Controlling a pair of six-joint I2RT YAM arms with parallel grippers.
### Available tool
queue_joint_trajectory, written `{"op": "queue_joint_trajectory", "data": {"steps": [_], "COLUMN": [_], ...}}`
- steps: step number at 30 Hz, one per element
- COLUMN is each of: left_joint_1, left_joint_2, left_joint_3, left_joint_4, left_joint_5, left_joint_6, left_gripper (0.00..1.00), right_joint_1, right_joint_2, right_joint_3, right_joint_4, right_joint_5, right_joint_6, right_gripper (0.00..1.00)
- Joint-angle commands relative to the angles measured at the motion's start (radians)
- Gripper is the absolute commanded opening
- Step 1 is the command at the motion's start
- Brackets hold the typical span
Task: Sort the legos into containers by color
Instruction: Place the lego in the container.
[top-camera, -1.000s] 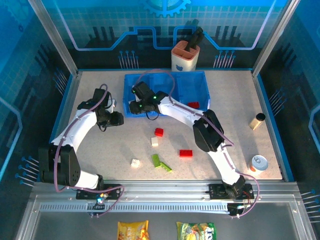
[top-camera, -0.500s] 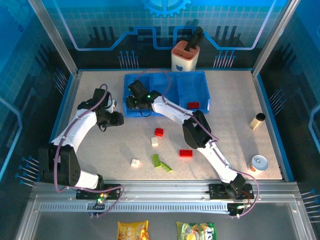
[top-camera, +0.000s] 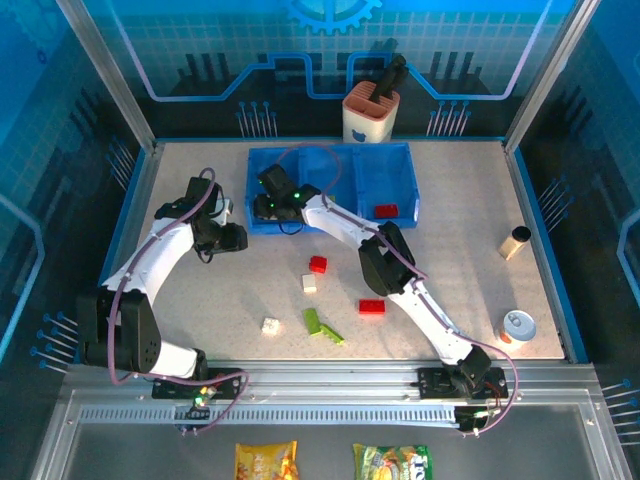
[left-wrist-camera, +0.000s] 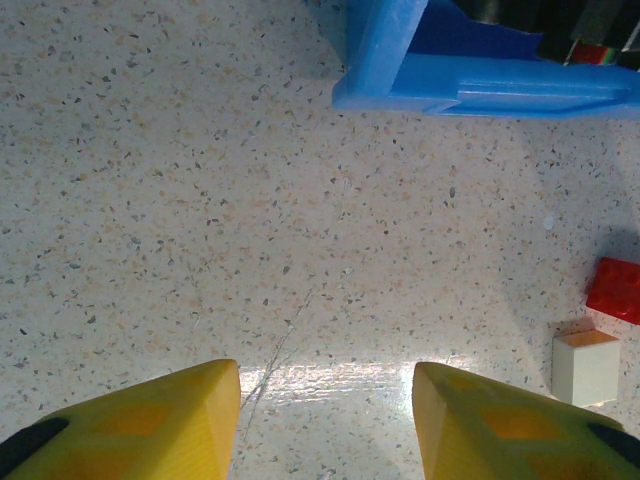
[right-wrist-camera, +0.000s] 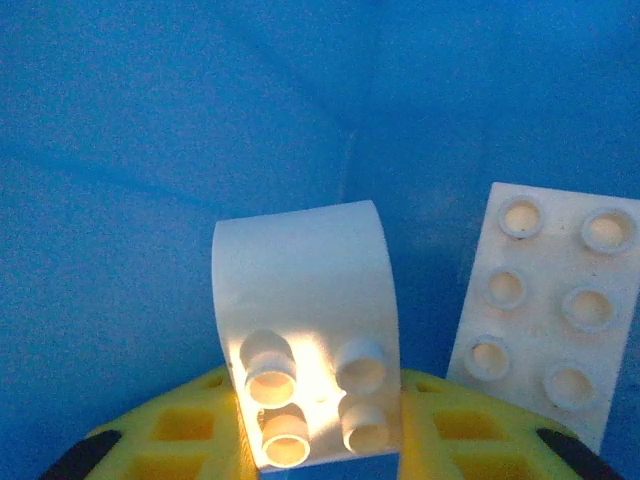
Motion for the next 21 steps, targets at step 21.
{"op": "queue_joint_trajectory", "data": {"steps": [21], "left_joint_1": [0.009], "left_joint_2": [0.007], "left_joint_3": [-0.004], "left_joint_4": [-0.01], "left_joint_5": [0.008], "left_joint_6": [0.014], "left_gripper": [0.5], "right_joint_1": [0.01], "right_joint_2": [-0.08], "right_joint_3": [-0.023], "right_joint_4": [0.006], "right_joint_5": [0.042], "right_joint_6": [0.021], "right_gripper": [0.49]}}
